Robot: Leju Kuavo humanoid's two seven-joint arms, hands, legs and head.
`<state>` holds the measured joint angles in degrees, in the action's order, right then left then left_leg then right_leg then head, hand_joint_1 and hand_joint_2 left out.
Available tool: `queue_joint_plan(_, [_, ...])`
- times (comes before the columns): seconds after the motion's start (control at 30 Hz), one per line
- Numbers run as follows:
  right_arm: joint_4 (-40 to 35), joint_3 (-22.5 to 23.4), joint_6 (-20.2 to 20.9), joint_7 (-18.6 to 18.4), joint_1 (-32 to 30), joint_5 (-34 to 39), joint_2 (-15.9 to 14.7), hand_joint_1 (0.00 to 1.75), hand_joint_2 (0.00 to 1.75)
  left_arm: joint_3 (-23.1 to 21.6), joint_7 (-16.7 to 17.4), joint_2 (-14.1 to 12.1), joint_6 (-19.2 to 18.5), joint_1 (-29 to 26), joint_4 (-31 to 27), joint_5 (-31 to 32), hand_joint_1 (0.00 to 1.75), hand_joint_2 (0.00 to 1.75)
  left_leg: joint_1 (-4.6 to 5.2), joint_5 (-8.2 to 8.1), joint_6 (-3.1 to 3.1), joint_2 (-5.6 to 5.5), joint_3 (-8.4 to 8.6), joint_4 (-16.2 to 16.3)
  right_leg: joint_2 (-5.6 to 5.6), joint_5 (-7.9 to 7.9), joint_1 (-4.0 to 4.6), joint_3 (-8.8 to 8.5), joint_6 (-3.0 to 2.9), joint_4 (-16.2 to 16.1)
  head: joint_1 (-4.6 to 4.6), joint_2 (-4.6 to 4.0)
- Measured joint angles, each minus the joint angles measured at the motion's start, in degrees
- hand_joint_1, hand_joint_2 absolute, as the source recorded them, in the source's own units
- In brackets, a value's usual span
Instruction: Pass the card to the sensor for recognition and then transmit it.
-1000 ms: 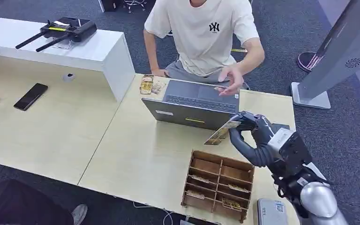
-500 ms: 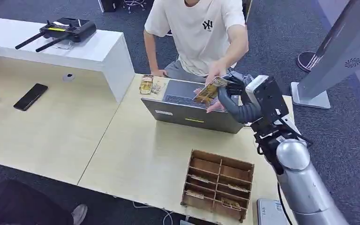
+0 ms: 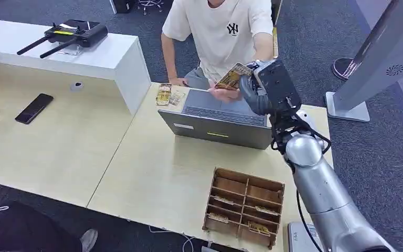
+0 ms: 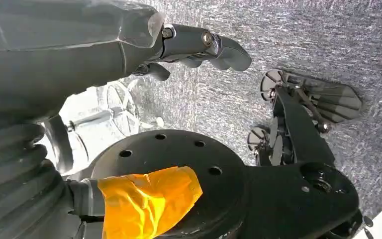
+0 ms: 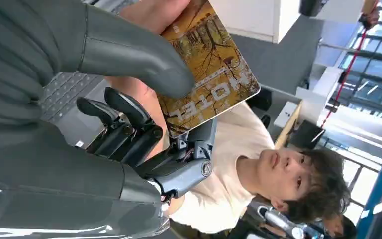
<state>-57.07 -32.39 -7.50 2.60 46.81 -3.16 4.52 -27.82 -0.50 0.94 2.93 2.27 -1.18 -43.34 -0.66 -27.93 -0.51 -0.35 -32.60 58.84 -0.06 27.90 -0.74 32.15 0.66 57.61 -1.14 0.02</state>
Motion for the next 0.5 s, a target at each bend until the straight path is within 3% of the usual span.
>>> queue_joint_plan(0.03, [0.24,0.0,-0.39,-0.06,-0.01,-1.29,0.13,0.17,1.75,-0.26,0.04,0.0,0.0,0.0,0.0,-0.2,0.0,1.75,0.0,0.0,0.0,0.0,0.0,0.0,0.0,0.0,0.0,0.0,0.0,0.0,-0.02,0.0])
queue_joint_plan(0.07, [0.46,-0.04,-0.88,-0.22,-0.03,-2.96,0.18,0.17,1.75,-0.48,0.26,0.0,0.0,0.01,0.0,-0.4,0.0,1.75,0.0,0.0,0.0,0.0,0.0,0.0,0.0,0.0,0.0,0.0,0.0,0.0,0.0,0.0])
queue_joint_plan(0.1, [0.64,-0.15,-1.33,-0.35,-0.07,-4.7,0.2,0.0,1.75,-0.66,0.44,0.0,0.02,0.01,0.0,-0.66,0.0,1.75,0.0,0.0,0.0,0.0,0.0,0.0,0.0,0.0,0.0,0.0,0.0,0.0,-0.02,0.0])
queue_joint_plan(0.27, [1.25,-0.37,-1.93,-1.29,-0.98,-11.46,0.2,0.0,1.75,-1.86,0.55,0.0,0.02,0.03,0.0,-1.71,0.0,1.75,0.0,0.0,0.0,0.0,0.0,0.0,0.0,0.0,0.0,0.01,0.0,0.0,0.0,0.0])
queue_joint_plan(0.5, [1.51,-0.57,-1.93,-1.75,-3.39,-14.85,0.2,0.0,1.75,-3.19,0.57,0.02,0.13,0.03,0.0,-2.95,0.0,1.75,0.0,0.0,0.0,0.0,0.0,0.0,0.0,0.0,0.0,0.01,0.0,0.0,-0.02,0.0])
